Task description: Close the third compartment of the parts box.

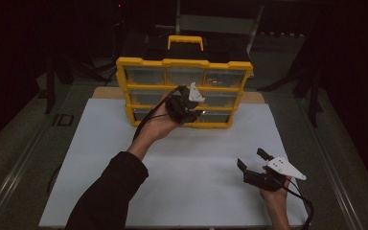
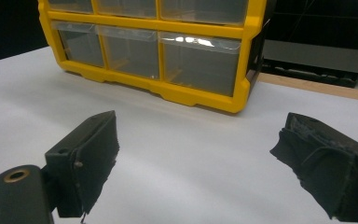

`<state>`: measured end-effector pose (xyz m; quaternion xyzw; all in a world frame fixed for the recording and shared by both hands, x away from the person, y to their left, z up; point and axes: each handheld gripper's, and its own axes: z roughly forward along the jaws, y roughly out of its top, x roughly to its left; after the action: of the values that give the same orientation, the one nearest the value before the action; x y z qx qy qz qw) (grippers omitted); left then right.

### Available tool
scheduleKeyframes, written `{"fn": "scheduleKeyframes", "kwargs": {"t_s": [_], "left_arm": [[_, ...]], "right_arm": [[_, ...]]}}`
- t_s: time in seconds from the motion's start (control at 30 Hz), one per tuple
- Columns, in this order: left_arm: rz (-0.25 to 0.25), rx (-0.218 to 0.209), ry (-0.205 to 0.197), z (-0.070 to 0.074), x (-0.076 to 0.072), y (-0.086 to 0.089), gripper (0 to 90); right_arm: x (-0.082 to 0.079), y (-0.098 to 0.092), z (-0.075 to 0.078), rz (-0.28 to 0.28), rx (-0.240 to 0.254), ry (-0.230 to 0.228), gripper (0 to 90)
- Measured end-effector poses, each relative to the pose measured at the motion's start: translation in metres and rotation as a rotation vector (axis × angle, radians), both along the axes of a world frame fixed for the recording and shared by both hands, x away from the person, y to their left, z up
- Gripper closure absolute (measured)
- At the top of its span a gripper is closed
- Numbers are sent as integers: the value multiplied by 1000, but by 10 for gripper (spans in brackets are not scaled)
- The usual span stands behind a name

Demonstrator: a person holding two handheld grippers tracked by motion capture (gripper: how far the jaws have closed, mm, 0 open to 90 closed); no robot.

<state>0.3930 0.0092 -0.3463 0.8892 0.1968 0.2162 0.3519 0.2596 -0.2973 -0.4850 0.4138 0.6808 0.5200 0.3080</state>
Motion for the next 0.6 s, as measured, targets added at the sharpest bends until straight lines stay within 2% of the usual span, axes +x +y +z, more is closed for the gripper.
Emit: {"fn": "scheduleKeyframes", "kwargs": {"t_s": [0.07, 0.13, 0.27, 0.37, 0.4, 0.43, 0.5, 0.53, 0.6], "left_arm": [[2, 1, 3, -2, -2, 4, 628], [15, 7, 10, -10, -10, 17, 583], [16, -4, 18, -15, -16, 25, 520], [48, -46, 17, -29, -34, 48, 435], [48, -46, 17, -29, -34, 48, 417], [67, -65, 13, -34, -40, 58, 394], [78, -70, 8, -36, -43, 62, 373], [86, -87, 8, -38, -46, 67, 328], [102, -113, 5, -42, -51, 76, 309]], "right_arm": [[0, 0, 0, 0, 0, 1, 113], [0, 1, -1, 6, -4, 3, 112], [0, 2, -1, 7, -5, 5, 113], [0, 2, -1, 6, -5, 6, 112], [0, 2, -1, 7, -6, 6, 112], [0, 2, -1, 7, -7, 5, 112], [0, 3, -1, 7, -8, 4, 112], [0, 3, -1, 9, -9, 5, 112], [0, 3, -1, 8, -8, 7, 112]]}}
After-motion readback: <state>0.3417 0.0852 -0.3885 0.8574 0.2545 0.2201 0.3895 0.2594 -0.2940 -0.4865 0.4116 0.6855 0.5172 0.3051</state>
